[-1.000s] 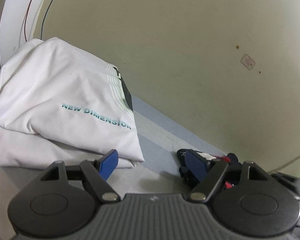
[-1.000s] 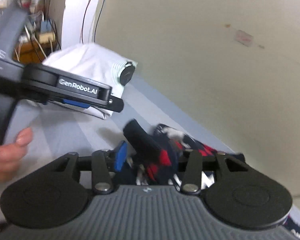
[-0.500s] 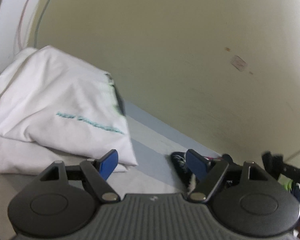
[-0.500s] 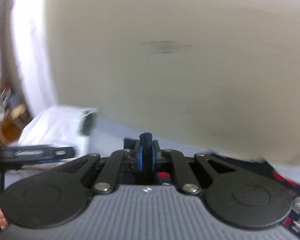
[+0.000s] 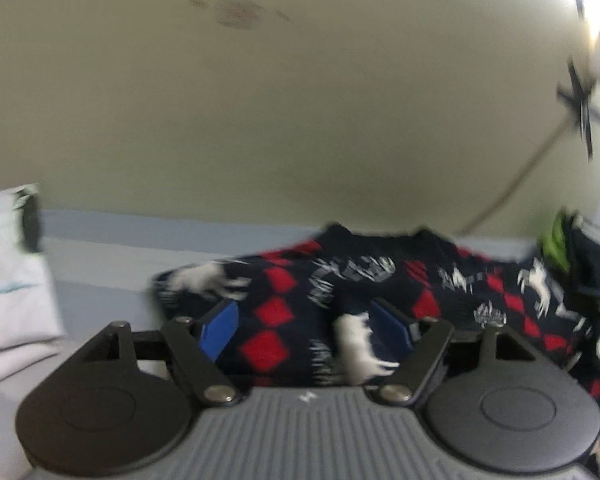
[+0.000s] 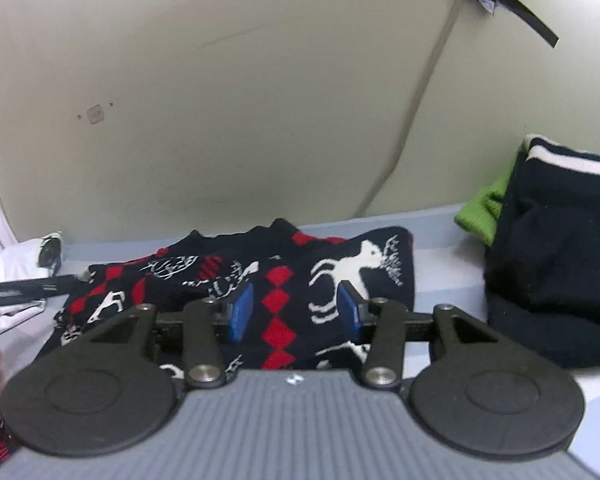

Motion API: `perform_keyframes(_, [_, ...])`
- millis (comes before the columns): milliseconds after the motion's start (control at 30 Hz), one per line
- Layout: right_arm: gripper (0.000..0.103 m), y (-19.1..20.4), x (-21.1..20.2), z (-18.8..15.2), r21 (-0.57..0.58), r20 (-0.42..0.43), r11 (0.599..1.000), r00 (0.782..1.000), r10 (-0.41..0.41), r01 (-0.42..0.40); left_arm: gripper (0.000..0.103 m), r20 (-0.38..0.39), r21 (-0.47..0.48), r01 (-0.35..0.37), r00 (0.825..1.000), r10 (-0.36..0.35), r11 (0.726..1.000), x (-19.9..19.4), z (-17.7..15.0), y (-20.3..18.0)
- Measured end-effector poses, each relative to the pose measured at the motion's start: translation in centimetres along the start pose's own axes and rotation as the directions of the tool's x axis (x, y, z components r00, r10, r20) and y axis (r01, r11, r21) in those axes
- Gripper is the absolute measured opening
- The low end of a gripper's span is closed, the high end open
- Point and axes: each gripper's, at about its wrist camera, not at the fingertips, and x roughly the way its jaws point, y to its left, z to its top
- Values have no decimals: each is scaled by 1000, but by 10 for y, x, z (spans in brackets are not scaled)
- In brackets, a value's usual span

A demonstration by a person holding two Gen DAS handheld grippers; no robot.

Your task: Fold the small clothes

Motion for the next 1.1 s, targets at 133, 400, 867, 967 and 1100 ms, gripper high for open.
perform_keyframes(133, [47,7,22,-11,-22,-63,999,997,36,-37,80,-21,145,-154,987,159,977,40,-9,-29])
perform_keyframes(400, [45,-8,25,-14,32,-77,998,995,61,-58,89,-64,114,-194,977,202,974,30,-5,-20])
perform_keyframes(867, [45,-85,-216,-91,133,61,980,988,143,-150,88,-96,-3,41,995,-41,999,-177,-123,58])
perform_keyframes(967, [46,-115,-280,-95,188,175,981,985,1,-34,88,-112,-10,19,993,-20,1000,-197,-140,61])
perform_keyframes(1100, [47,-132,-354,-106,247,246,966,959,-137,75,88,-139,0,31,990,-31,1000,-215,-158,53])
